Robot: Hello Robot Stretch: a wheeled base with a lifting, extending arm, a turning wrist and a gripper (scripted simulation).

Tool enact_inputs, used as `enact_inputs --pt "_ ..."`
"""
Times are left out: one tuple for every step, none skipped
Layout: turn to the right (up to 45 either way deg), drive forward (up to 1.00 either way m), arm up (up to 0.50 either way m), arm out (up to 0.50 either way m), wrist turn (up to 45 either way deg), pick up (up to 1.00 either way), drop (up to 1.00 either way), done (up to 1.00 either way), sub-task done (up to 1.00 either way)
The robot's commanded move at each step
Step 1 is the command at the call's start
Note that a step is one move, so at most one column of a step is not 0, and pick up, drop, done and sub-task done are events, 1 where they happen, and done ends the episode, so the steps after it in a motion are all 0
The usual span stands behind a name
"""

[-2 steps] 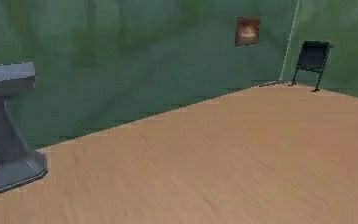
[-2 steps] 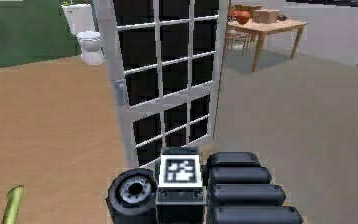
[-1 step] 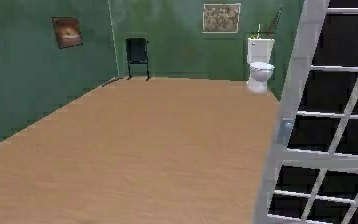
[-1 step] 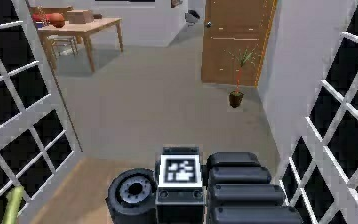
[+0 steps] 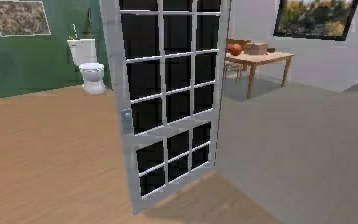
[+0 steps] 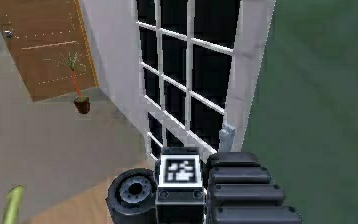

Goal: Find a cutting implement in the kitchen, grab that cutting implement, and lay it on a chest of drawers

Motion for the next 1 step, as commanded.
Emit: enact_inputs --pt "33.0 0.0 0.0 0.0 0.0 0.0 0.0 0.0 0.0"
